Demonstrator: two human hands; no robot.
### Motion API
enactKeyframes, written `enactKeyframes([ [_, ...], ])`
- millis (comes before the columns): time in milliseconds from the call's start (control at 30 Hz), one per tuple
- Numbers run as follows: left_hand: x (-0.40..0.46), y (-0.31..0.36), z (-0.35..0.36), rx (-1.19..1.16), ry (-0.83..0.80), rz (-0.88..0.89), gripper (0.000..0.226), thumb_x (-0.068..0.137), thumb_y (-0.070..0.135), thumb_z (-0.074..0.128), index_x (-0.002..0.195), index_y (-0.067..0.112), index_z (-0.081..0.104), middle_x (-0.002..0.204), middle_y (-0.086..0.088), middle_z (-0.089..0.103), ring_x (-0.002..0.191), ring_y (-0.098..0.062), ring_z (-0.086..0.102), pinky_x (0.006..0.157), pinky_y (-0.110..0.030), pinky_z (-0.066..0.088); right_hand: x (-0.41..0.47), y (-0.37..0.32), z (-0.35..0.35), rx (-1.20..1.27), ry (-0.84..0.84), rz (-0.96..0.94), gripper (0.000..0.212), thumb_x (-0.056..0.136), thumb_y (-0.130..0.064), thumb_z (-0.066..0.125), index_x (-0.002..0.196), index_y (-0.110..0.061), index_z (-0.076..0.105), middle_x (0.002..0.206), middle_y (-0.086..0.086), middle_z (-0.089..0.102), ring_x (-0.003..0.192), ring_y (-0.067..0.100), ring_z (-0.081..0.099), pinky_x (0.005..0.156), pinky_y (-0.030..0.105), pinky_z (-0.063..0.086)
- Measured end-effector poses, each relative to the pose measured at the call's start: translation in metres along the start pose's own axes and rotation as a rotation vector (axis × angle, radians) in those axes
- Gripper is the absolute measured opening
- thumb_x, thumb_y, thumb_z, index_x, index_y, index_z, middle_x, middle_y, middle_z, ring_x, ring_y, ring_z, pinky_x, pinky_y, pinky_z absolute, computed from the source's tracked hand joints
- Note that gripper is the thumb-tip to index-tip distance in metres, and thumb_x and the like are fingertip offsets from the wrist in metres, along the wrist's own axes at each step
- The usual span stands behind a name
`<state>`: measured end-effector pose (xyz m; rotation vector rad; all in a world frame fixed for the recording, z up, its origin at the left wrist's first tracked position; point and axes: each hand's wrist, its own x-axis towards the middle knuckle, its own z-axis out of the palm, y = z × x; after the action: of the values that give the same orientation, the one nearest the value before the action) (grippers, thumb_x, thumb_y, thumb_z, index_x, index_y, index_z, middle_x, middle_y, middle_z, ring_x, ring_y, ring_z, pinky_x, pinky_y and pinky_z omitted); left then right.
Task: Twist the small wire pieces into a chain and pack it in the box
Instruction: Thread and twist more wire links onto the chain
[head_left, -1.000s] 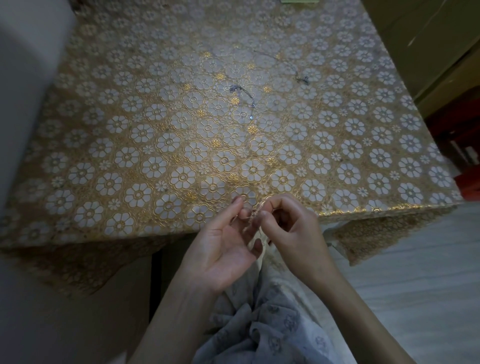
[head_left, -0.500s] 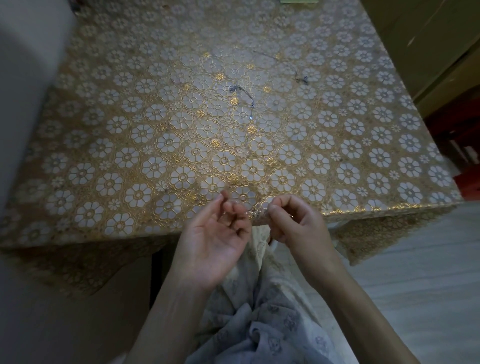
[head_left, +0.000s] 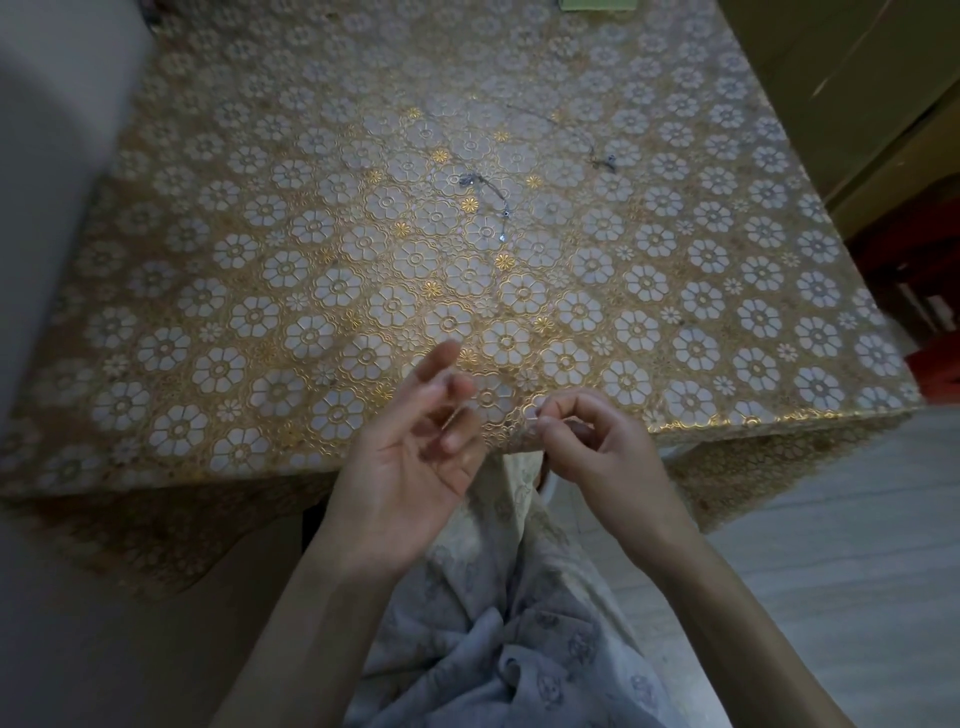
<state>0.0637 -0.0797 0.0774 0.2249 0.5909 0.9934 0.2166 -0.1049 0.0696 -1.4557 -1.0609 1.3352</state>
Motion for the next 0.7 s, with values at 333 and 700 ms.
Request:
enactKeyframes([
  [333, -0.008, 0.01, 0.017, 0.949, 0.112, 0.04, 0.023, 0.072, 0.033, 0.063, 0.089, 0.02, 0.072, 0.056, 0.005, 0.054, 0.031, -0.004, 0.029, 0.032, -0.014, 0.021, 0.003, -0.015, -0.008, 0.13, -0.113, -0.045, 0.026, 0.09, -0.005, 0.056, 0.068, -0.019, 0.058, 0.075, -0.002, 0.049, 0.054, 0.005, 0.039, 0.051, 0.017, 0.032],
  [700, -0.006, 0.022, 0.037, 1.407, 0.012, 0.28, 0.007, 0.074, 0.03, 0.065, 0.075, 0.028, 0.072, 0.055, 0.006, 0.059, 0.049, -0.002, 0.049, 0.049, -0.012, 0.038, 0.006, -0.031, -0.009, 0.06, -0.176, -0.112, 0.012, 0.08, -0.019, 0.056, 0.069, -0.015, 0.06, 0.088, -0.008, 0.055, 0.058, 0.006, 0.041, 0.052, 0.016, 0.034],
])
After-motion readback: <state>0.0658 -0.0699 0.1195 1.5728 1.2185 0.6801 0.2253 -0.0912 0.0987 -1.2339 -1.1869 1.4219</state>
